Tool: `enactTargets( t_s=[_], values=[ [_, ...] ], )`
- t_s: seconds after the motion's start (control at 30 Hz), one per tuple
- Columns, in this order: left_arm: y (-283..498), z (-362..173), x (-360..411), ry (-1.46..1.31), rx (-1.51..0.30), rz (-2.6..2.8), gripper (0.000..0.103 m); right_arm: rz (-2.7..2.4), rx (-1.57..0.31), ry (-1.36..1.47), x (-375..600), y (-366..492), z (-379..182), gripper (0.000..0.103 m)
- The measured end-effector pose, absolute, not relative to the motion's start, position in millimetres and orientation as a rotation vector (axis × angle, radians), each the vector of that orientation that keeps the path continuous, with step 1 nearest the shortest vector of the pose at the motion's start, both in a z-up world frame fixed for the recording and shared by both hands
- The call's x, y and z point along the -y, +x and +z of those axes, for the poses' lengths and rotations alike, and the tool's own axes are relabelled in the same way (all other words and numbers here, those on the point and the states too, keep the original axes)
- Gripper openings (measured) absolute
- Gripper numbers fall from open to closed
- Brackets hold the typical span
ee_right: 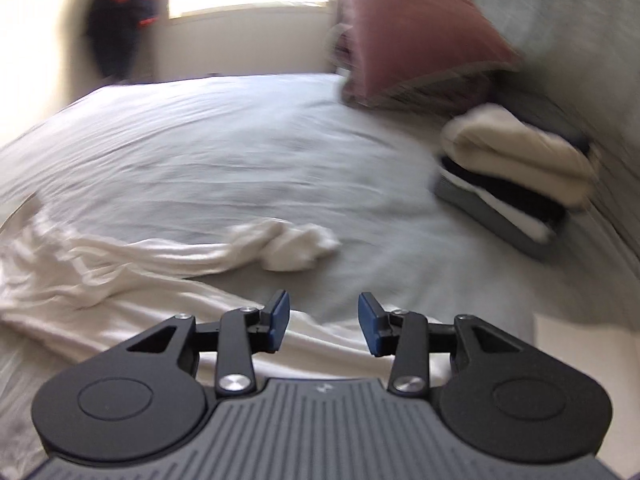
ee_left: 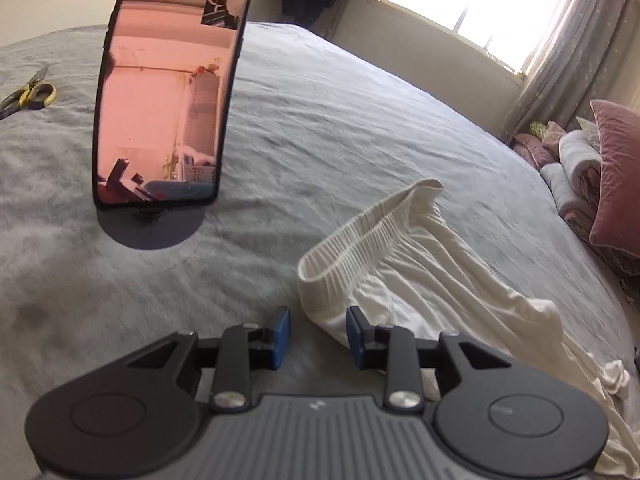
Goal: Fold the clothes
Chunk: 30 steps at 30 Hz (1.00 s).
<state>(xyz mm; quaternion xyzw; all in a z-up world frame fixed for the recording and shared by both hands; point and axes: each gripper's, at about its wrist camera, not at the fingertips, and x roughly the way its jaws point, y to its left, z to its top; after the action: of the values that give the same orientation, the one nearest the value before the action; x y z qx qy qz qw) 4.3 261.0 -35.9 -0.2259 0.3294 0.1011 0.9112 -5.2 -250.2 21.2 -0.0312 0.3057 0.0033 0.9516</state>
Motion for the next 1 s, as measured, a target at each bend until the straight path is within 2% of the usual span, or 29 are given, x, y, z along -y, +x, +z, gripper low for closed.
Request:
enactTargets(
  t_s=[0.2,0.37,0.5,0.6,0.67,0.77,1.0],
  values=[
    [10,-41,-264,-0.453,-0.642,0.2,0.031,0.255,-0.604,-0.179,187,-8,13,0.043],
    [11,-45,-263,-0.402,-0.615,0.178,0.031,0.497,-0.695,-0.252,135,-4,-12,0.043],
    [12,-47,-265,-0.394,-0.603,0.16,0.031,0.571,-0.681,-0.379,99,-10,-30,0.041],
    [12,-47,-268,-0.403,-0.599,0.154,0.022,0.594,-0.657,-0.435,87,-12,-39,0.035],
    [13,-48,-270,-0.416,-0.598,0.154,0.012,0.609,-0.638,-0.456,83,-13,-43,0.021],
    [14,-47,-272,-0.423,-0.586,0.157,0.007,0.62,-0.63,-0.459,81,-14,-44,0.002],
    [10,-36,-276,-0.45,-0.56,0.163,0.006,0.654,-0.646,-0.292,99,-7,-20,0.001]
  ],
)
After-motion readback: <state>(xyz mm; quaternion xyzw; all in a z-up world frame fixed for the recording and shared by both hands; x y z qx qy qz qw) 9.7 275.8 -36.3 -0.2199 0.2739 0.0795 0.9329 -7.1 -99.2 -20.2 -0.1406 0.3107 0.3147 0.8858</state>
